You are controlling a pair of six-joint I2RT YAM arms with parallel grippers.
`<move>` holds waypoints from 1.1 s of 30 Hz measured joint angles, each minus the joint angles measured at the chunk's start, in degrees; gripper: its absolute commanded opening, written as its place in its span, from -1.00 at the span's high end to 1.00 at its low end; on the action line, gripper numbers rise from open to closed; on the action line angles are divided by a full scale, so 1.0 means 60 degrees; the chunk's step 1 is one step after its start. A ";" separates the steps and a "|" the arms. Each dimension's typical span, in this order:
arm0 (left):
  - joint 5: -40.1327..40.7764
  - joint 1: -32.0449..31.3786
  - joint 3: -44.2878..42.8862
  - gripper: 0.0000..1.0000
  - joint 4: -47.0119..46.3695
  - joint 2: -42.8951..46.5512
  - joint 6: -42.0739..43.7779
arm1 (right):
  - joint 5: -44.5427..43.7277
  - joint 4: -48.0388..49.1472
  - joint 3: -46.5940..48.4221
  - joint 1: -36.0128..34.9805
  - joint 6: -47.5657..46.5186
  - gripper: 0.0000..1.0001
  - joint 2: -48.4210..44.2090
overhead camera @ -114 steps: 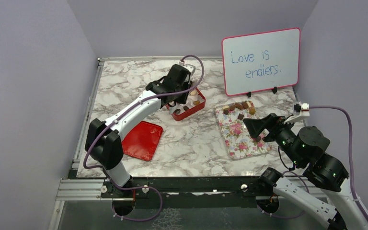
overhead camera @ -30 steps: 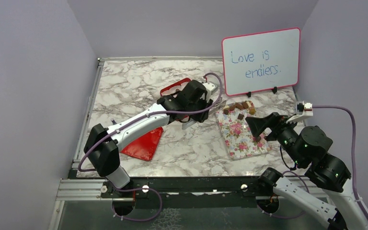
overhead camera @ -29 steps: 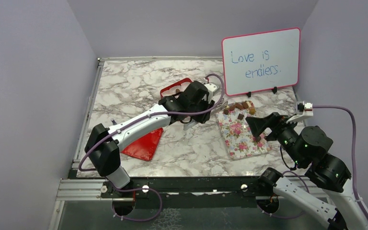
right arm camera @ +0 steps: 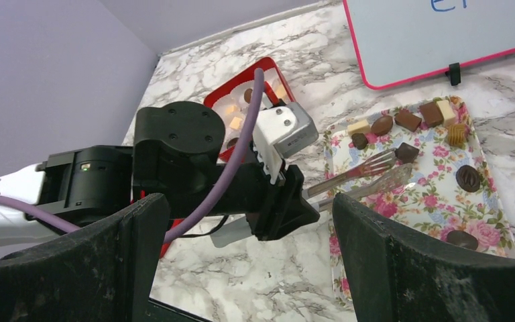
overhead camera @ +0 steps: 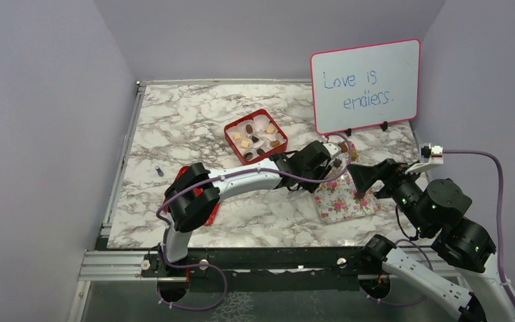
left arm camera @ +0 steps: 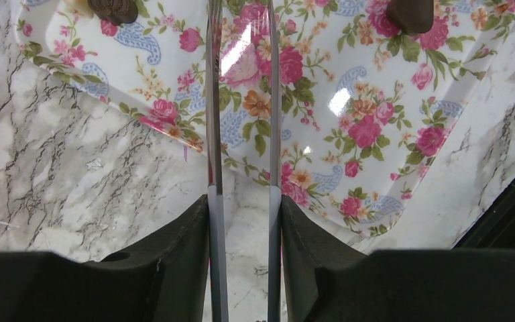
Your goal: Pack the chocolate
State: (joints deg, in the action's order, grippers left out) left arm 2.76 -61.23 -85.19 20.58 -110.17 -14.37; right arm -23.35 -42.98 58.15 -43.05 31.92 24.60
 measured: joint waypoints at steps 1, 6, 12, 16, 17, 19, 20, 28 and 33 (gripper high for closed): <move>0.0018 -0.0004 -0.0073 0.20 0.0004 -0.0113 0.0000 | 0.0000 0.0000 0.0004 0.0000 -0.0004 -0.95 -0.0026; 0.0164 0.0004 -0.0284 0.18 -0.0033 -0.0408 0.0007 | -0.0040 -0.0004 0.0000 0.0000 -0.0004 -0.95 -0.0146; 0.0372 -0.0004 -0.0612 0.15 -0.0102 -0.0707 0.0051 | -0.0069 -0.0007 0.0000 0.0000 -0.0004 -0.95 -0.0182; 0.0517 -0.0004 -0.0725 0.14 -0.0131 -0.0878 0.0076 | -0.0069 -0.0007 0.0000 0.0000 -0.0004 -0.95 -0.0182; 0.0550 -0.0004 -0.0732 0.14 -0.0142 -0.0911 0.0080 | -0.0069 -0.0007 0.0000 0.0000 0.0000 -0.95 -0.0182; 0.0590 -0.0004 -0.0732 0.14 -0.0142 -0.0947 0.0091 | -0.0069 -0.0007 0.0000 0.0000 0.0000 -0.95 -0.0182; 0.0623 -0.0004 -0.0739 0.14 -0.0142 -0.0965 0.0098 | -0.0069 -0.0007 0.0000 0.0000 0.0000 -0.95 -0.0182; 0.0696 -0.0004 -0.1002 0.27 -0.0146 -0.1115 0.0160 | -0.0069 -0.0007 0.0000 0.0000 0.0000 -0.95 -0.0182; 0.0696 -0.0004 -0.1067 0.43 -0.0171 -0.1140 0.0237 | -0.0069 -0.0015 0.0000 0.0000 0.0004 -0.95 -0.0186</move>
State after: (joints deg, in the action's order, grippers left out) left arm 6.94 -61.25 -91.59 19.55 -117.01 -12.95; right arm -23.77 -43.07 58.15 -43.05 31.94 23.49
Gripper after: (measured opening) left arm 0.346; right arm 0.973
